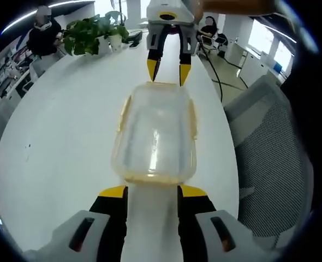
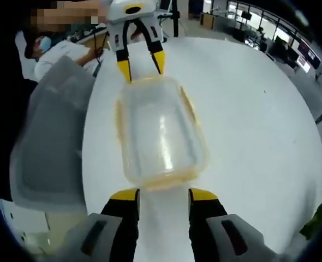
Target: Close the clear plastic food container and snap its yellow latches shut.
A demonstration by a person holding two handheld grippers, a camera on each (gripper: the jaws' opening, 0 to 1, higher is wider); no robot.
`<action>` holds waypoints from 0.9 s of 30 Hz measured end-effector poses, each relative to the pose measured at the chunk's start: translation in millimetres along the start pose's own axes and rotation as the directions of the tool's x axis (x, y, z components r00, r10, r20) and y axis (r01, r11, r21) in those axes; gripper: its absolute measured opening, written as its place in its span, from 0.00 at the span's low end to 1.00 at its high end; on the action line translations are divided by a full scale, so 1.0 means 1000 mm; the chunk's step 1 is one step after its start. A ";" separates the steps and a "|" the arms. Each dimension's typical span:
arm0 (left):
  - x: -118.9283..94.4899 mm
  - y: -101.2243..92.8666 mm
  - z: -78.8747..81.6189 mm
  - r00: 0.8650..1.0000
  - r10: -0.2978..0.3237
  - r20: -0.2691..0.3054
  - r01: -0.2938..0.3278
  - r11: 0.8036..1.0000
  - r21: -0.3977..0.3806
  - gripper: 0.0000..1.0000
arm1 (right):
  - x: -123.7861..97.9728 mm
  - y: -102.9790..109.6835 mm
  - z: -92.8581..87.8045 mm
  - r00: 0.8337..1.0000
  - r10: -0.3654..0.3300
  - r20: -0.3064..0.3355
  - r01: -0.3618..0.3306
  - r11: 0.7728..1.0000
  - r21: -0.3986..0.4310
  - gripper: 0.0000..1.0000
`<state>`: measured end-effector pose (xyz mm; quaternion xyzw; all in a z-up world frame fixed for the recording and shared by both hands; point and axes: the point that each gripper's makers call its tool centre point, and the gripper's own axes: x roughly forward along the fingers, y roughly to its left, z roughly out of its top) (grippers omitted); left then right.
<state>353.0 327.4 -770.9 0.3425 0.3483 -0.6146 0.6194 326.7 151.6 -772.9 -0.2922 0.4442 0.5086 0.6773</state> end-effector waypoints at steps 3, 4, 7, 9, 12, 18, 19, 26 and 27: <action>0.000 -0.001 0.000 1.000 -0.002 -0.001 0.002 1.000 -0.005 0.35 | 0.000 -0.001 0.000 1.000 -0.005 0.003 0.005 1.000 0.020 0.34; -0.001 -0.002 0.001 1.000 -0.002 0.003 0.002 1.000 -0.010 0.35 | 0.000 -0.001 -0.001 1.000 -0.006 0.003 0.006 1.000 0.023 0.34; -0.001 -0.001 0.002 1.000 0.000 0.007 0.000 1.000 -0.023 0.35 | -0.001 -0.001 0.001 1.000 -0.010 0.013 0.010 0.999 0.046 0.34; -0.002 -0.001 0.002 1.000 -0.001 0.008 0.002 0.999 -0.043 0.35 | -0.002 -0.001 0.003 1.000 -0.010 0.019 0.009 0.998 0.065 0.34; -0.002 -0.003 0.002 1.000 -0.015 0.018 0.017 0.996 -0.091 0.36 | -0.002 -0.002 0.005 1.000 -0.017 0.026 0.014 0.996 0.085 0.34; -0.002 0.000 0.003 0.999 -0.002 0.040 0.010 0.983 -0.183 0.37 | -0.002 -0.006 0.007 0.999 -0.038 0.031 0.031 0.981 0.193 0.34; -0.003 0.000 0.005 0.999 0.001 0.050 0.010 0.976 -0.217 0.37 | -0.002 -0.007 0.008 0.998 -0.042 0.038 0.034 0.979 0.200 0.35; -0.003 0.005 0.006 0.997 0.015 0.071 0.008 0.953 -0.304 0.39 | -0.003 -0.010 0.007 0.997 -0.059 0.054 0.041 0.960 0.278 0.36; -0.003 0.006 0.006 0.997 0.017 0.069 0.006 0.951 -0.309 0.39 | -0.003 -0.010 0.007 0.997 -0.060 0.056 0.042 0.958 0.282 0.36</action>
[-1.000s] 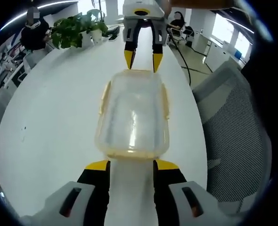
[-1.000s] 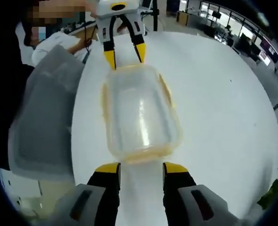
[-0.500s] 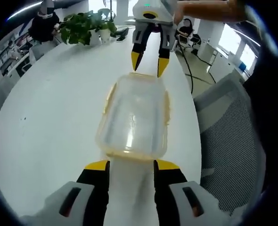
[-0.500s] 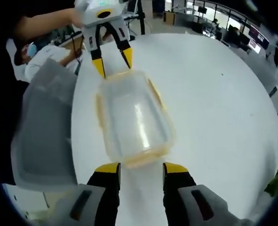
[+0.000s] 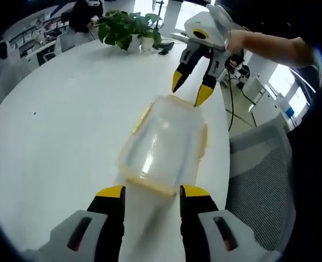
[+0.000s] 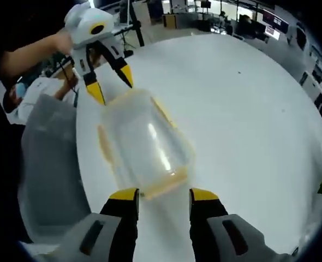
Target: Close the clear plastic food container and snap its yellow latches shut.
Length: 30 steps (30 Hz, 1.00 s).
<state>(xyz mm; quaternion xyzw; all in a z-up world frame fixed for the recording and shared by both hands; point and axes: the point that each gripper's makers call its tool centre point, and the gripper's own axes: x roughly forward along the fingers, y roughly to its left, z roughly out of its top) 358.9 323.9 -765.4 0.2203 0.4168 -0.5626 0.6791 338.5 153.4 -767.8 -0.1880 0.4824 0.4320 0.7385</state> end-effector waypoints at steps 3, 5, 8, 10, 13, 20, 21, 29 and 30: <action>0.001 0.003 -0.002 1.000 0.002 -0.005 -0.002 1.000 -0.022 0.39 | 0.000 -0.001 0.001 1.000 -0.004 0.005 0.004 1.000 0.019 0.36; 0.001 0.002 0.000 1.000 -0.005 0.006 0.006 0.998 -0.063 0.39 | 0.001 -0.002 0.002 1.000 -0.005 0.011 0.005 0.999 0.031 0.36; -0.001 0.000 0.005 0.999 -0.009 0.036 0.014 0.989 -0.144 0.39 | 0.001 -0.002 0.005 1.000 -0.005 0.020 0.004 0.999 0.054 0.35; -0.001 0.001 0.003 0.999 -0.011 0.033 0.017 0.984 -0.180 0.37 | 0.001 -0.002 0.007 1.000 -0.007 0.022 0.006 0.998 0.062 0.35; 0.000 0.002 0.001 0.999 0.007 0.031 -0.001 0.981 -0.195 0.36 | 0.002 -0.001 0.010 1.000 -0.009 0.025 0.007 0.997 0.072 0.35; 0.001 0.000 -0.001 0.999 0.014 0.044 -0.001 0.956 -0.295 0.36 | 0.005 -0.001 0.013 1.000 -0.015 0.027 0.012 0.995 0.100 0.34; 0.001 -0.001 -0.001 0.999 0.012 0.045 0.002 0.952 -0.307 0.36 | 0.005 -0.001 0.013 0.999 -0.017 0.028 0.014 0.995 0.099 0.35; 0.004 0.003 -0.006 0.998 0.046 0.039 -0.026 0.908 -0.417 0.31 | 0.005 -0.004 0.008 0.999 -0.031 0.026 0.026 0.983 0.184 0.34; 0.004 0.002 -0.005 0.998 0.039 0.046 -0.016 0.903 -0.430 0.29 | 0.005 -0.004 0.008 0.999 -0.032 0.026 0.026 0.980 0.195 0.33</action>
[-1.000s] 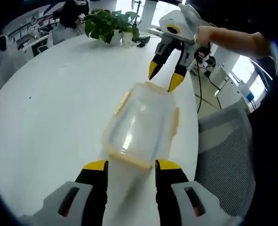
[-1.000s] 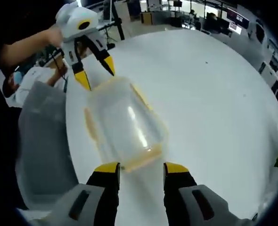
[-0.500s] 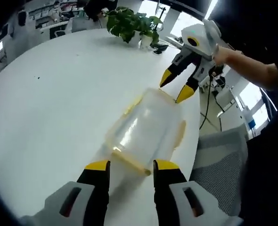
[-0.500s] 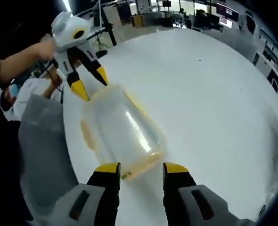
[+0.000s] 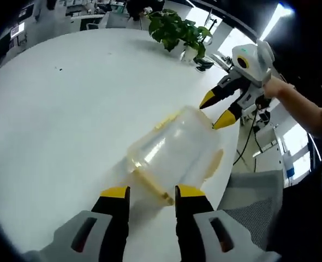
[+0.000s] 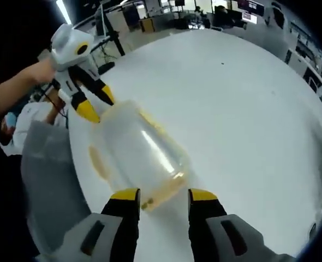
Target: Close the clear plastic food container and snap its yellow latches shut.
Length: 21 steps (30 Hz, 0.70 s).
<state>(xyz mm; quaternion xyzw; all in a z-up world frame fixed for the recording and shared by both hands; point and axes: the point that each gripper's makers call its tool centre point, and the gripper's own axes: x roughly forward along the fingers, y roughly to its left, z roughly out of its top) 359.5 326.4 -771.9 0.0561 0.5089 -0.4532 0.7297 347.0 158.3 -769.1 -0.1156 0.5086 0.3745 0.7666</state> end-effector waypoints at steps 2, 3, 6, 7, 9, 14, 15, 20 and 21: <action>0.001 0.002 0.001 1.000 0.006 0.007 -0.006 1.000 -0.018 0.29 | 0.000 0.001 0.000 1.000 0.005 0.011 -0.005 1.000 0.018 0.33; 0.002 0.002 0.001 1.000 0.010 0.006 -0.009 1.000 -0.021 0.30 | 0.000 0.001 0.001 1.000 0.007 0.015 -0.008 1.000 0.024 0.33; 0.003 0.003 0.003 1.000 0.021 0.014 -0.020 0.999 -0.043 0.31 | 0.001 0.000 0.000 1.000 0.006 0.016 -0.007 0.999 0.032 0.32; 0.003 0.004 0.003 1.000 0.025 0.014 -0.024 0.998 -0.058 0.31 | 0.002 0.000 -0.001 1.000 0.005 0.016 -0.006 0.999 0.037 0.31; 0.002 0.005 0.004 0.999 0.030 0.015 -0.028 0.997 -0.074 0.31 | 0.002 0.000 0.000 1.000 0.010 0.021 -0.011 0.998 0.054 0.30; 0.004 0.003 0.002 1.000 0.025 0.008 -0.024 0.994 -0.108 0.31 | 0.002 0.004 -0.001 1.000 0.014 0.025 -0.016 0.998 0.065 0.29; 0.005 0.000 0.001 1.000 0.016 0.002 -0.016 0.992 -0.124 0.32 | 0.003 0.003 -0.001 1.000 0.018 0.025 -0.020 0.997 0.070 0.29; 0.008 -0.003 0.002 1.000 0.017 0.010 -0.015 0.990 -0.140 0.33 | 0.005 0.007 -0.001 0.999 0.032 0.031 -0.035 0.996 0.082 0.30; 0.008 -0.003 0.002 1.000 0.018 0.011 -0.016 0.989 -0.144 0.33 | 0.005 0.006 -0.001 0.999 0.032 0.030 -0.035 0.996 0.088 0.30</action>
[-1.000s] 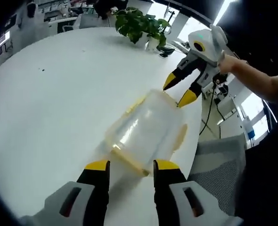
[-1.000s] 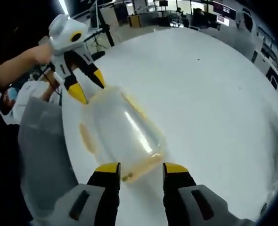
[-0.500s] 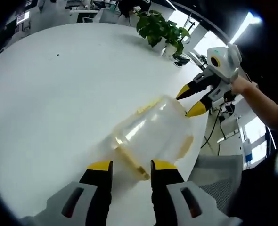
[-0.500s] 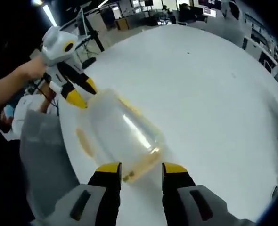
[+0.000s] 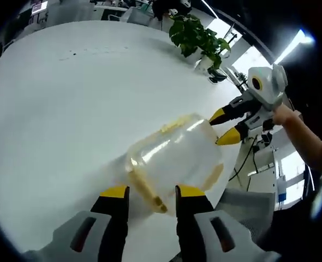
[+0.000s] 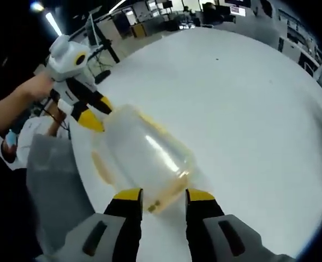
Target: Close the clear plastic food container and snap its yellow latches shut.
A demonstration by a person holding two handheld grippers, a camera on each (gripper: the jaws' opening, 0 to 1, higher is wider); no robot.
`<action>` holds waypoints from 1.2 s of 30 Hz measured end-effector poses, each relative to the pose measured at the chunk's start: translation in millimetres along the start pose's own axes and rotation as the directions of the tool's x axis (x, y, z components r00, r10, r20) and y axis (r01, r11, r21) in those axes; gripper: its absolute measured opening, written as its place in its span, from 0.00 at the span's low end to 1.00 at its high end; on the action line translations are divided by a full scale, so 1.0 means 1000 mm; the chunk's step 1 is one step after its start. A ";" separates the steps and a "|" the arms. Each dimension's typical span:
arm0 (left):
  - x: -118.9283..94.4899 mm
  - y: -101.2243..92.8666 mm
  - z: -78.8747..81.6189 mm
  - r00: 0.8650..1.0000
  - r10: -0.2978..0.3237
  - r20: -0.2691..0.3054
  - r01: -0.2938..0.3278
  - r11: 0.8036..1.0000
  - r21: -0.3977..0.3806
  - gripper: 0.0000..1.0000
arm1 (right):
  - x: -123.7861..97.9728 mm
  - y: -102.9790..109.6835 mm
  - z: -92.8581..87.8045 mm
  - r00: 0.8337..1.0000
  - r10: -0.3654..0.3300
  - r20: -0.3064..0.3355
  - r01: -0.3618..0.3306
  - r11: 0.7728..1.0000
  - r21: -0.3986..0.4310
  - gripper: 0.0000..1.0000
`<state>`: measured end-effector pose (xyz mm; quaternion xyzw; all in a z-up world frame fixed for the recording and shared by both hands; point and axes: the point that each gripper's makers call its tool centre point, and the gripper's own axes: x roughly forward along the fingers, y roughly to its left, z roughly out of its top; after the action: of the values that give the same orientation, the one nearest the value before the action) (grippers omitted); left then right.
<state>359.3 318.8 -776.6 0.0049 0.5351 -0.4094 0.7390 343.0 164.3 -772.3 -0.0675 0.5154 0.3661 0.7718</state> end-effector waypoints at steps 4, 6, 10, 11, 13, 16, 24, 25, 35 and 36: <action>0.001 0.002 0.000 1.000 0.006 -0.001 -0.006 1.000 -0.024 0.34 | 0.000 0.000 -0.001 1.000 0.003 -0.001 -0.003 1.000 0.029 0.30; 0.001 0.002 0.000 1.000 0.004 -0.002 -0.004 1.000 -0.028 0.34 | 0.000 0.002 -0.001 1.000 0.011 -0.001 -0.011 0.999 0.043 0.27; 0.001 0.001 0.000 1.000 -0.001 -0.002 0.001 0.999 -0.041 0.33 | 0.001 0.002 -0.002 1.000 0.012 -0.003 -0.012 0.998 0.058 0.27; 0.001 0.000 -0.001 1.000 -0.001 -0.002 0.001 0.999 -0.042 0.33 | 0.001 0.002 -0.002 1.000 0.012 -0.004 -0.012 0.998 0.057 0.27; 0.002 -0.001 0.000 1.000 -0.007 -0.003 0.007 0.999 -0.041 0.31 | 0.001 0.003 -0.002 1.000 0.016 -0.006 -0.016 0.997 0.076 0.27; 0.002 -0.005 0.000 1.000 -0.010 -0.004 0.010 0.999 -0.040 0.29 | 0.002 0.002 -0.003 1.000 0.023 -0.005 -0.023 0.994 0.109 0.28; 0.004 -0.005 0.000 1.000 -0.022 -0.007 0.022 0.998 -0.064 0.30 | 0.003 0.005 -0.003 0.999 0.025 -0.032 -0.020 0.991 0.129 0.27; 0.004 -0.005 0.000 1.000 -0.022 -0.007 0.022 0.998 -0.060 0.30 | 0.003 0.005 -0.003 0.999 0.025 -0.035 -0.020 0.991 0.130 0.27; 0.006 -0.004 0.001 1.000 -0.012 -0.019 0.010 0.997 -0.080 0.28 | 0.003 0.008 -0.003 0.998 -0.011 -0.063 0.019 0.991 0.134 0.23; 0.006 -0.004 0.001 1.000 -0.010 -0.019 0.008 0.997 -0.081 0.28 | 0.003 0.008 -0.003 0.998 -0.012 -0.066 0.021 0.991 0.131 0.23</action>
<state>358.0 312.0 -778.8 -0.0235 0.5586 -0.3906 0.7313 335.9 170.0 -774.1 -0.0328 0.5626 0.3227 0.7605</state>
